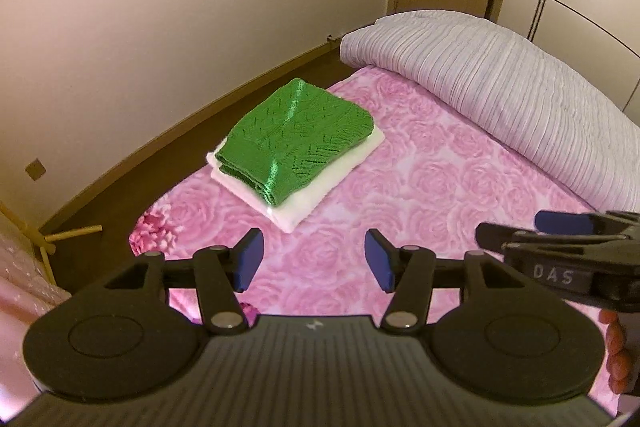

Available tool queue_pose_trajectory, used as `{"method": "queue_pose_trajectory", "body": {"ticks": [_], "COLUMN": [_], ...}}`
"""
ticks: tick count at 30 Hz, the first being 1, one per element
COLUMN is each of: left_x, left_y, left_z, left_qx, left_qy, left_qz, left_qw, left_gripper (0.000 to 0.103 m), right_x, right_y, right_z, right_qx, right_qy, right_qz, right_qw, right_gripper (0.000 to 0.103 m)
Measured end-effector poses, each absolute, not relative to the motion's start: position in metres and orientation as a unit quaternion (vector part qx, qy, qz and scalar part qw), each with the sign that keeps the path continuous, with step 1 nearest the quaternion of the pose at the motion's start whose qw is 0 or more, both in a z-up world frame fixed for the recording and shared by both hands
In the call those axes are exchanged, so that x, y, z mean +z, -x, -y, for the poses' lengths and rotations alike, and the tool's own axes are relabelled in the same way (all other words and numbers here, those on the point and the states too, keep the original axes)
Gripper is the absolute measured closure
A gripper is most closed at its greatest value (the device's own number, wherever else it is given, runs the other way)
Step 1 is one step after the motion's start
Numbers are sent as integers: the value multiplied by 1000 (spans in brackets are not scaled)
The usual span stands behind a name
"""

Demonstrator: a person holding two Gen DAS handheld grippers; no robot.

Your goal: Fold clothes

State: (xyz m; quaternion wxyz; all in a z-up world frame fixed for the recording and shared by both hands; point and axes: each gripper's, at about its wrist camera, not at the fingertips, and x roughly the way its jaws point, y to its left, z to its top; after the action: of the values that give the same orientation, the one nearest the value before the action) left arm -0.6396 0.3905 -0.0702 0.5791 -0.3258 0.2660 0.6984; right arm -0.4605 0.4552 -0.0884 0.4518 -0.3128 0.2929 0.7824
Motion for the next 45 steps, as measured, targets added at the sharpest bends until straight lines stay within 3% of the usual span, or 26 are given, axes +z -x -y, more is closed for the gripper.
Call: {"method": "queue_pose_trajectory", "body": {"ticks": [18,45], "left_x": [-117,-165], "left_y": [636,641], "left_z": [-426,-511], "left_qx": [700,678], "left_qy": [401,417], "left_qz": [-283,-333], "left_qw": [518,506], "left_gripper": [51,51], "right_x": [-130,-173], "right_y": [470,484], "right_z": [-504,-587], "right_qx": [762,738], "right_qy": [404,425], "right_qz": [-303,-345], "right_qw": [405,395], "right_gripper": [35,35]}}
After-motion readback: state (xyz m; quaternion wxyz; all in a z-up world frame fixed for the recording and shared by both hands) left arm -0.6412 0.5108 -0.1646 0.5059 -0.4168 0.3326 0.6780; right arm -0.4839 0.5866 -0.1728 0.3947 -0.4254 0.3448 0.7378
